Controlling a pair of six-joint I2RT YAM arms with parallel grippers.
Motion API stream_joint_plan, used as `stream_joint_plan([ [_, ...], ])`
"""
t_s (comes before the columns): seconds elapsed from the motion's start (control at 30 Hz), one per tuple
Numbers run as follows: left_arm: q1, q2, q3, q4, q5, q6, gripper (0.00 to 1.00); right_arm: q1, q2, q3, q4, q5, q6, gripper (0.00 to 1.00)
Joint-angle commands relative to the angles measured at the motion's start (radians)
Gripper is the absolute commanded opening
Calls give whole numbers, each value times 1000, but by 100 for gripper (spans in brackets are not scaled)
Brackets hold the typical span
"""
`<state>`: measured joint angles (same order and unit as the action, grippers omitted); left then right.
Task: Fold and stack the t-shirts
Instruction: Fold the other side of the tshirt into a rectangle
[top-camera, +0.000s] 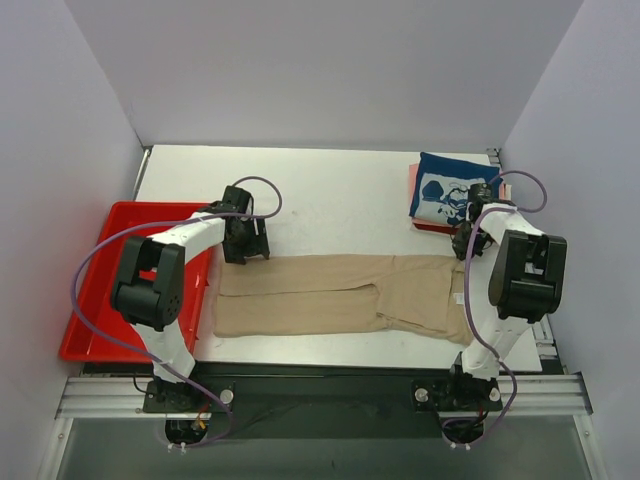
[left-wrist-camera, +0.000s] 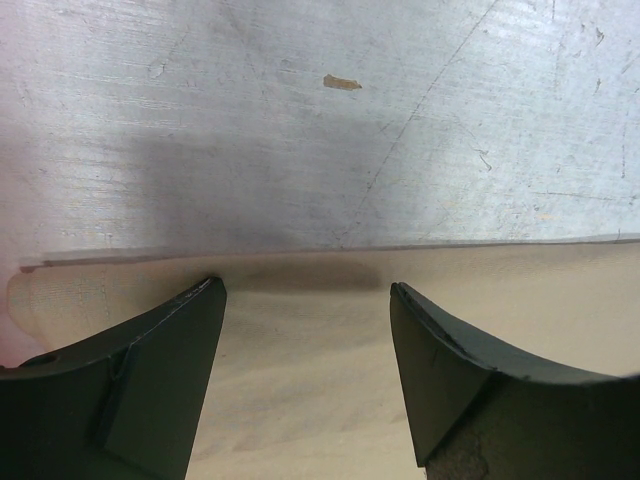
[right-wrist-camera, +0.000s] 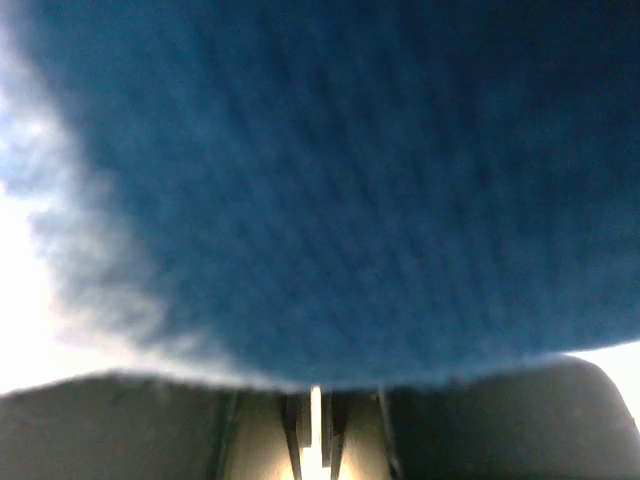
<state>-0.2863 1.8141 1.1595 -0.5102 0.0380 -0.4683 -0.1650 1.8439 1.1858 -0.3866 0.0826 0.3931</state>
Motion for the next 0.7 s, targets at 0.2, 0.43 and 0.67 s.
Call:
stream_joint_plan([
  [0.2,-1,14,-11,-16,-84,20,78,-16,-43,5,-66,117,-10,0],
  [0.43,-2,19,-9,-17,-99,34,78,-30,-40,17,-77,137,-25,0],
  [0.67,-10,33,60,-36,-130,71,79,-39,-28,77,-92,148,-46,0],
])
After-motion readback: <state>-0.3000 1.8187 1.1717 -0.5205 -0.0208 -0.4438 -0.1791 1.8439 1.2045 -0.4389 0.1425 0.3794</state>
